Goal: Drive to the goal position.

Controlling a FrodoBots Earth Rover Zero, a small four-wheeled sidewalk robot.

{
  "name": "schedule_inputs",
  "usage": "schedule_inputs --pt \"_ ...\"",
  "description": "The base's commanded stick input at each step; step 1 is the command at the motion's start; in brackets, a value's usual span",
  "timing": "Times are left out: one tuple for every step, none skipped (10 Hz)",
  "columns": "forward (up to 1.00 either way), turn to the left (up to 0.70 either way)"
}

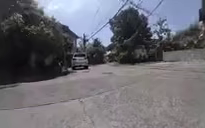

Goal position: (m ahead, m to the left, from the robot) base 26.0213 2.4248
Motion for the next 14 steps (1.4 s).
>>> schedule_inputs --pt "1.00 0.06" --pt "1.00 0.06" --pt "1.00 -0.16" --pt "1.00 -0.34" --pt "1.00 -0.34" --pt "1.00 -0.34" --pt "1.00 -0.34" --pt "1.00 -0.34" --pt "1.00 -0.09" --pt "1.00 0.06" --pt "1.00 0.06" --pt "1.00 0.06" --pt "1.00 0.06" --pt "1.00 0.06"
